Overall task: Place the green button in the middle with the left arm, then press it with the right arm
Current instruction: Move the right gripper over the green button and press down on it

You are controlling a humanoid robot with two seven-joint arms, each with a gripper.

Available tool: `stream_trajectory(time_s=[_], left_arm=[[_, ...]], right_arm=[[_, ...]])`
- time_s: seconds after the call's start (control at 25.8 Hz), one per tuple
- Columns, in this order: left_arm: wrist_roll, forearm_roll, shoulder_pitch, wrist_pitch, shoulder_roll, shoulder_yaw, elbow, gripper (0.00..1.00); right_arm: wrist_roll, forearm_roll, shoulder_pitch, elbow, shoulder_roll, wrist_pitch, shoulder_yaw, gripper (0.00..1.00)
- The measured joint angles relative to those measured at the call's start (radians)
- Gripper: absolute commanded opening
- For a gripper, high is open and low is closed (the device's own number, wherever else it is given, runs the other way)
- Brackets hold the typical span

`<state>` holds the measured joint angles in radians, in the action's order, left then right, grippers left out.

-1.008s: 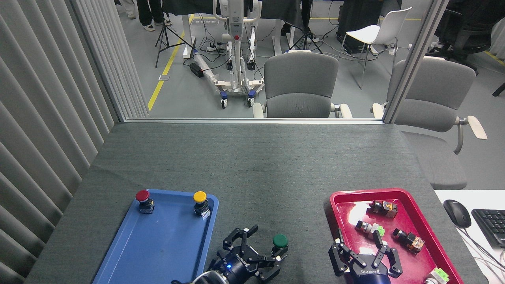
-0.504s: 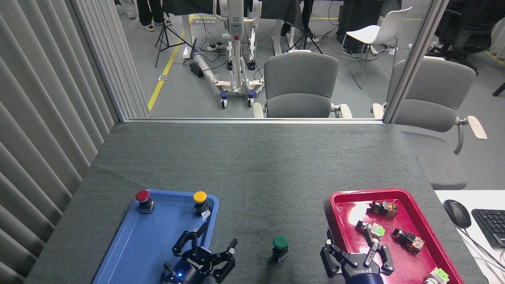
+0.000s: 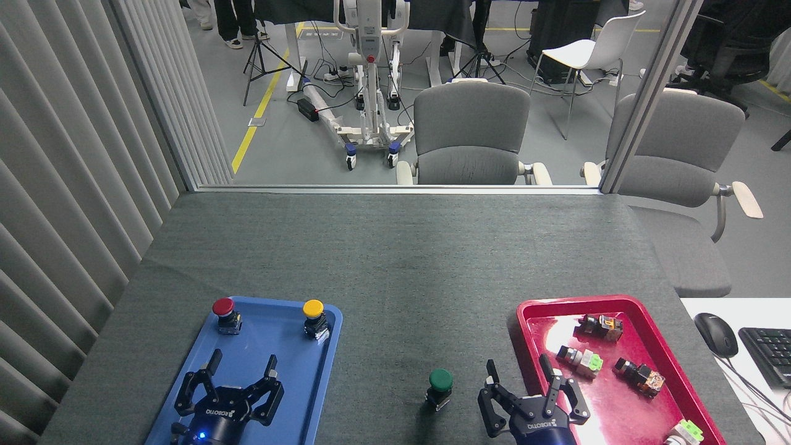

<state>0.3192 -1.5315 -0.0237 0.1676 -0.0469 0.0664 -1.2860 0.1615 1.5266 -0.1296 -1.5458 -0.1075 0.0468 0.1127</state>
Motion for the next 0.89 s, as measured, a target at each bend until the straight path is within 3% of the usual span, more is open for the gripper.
stream_trajectory(time_s=[0.35,0.89], left_arm=[[0.0,0.011,-0.002,-0.037,0.0,0.007,-0.001,1.0],[-0.003,0.081,-0.009,-0.044,0.0,0.007,0.002,0.99]], right_arm=[[-0.021,0.023,0.051,0.031,0.031,0.013,0.107,0.06],[-0.062,0.052,0.093,0.157,0.05,-0.01,0.164,0.04]])
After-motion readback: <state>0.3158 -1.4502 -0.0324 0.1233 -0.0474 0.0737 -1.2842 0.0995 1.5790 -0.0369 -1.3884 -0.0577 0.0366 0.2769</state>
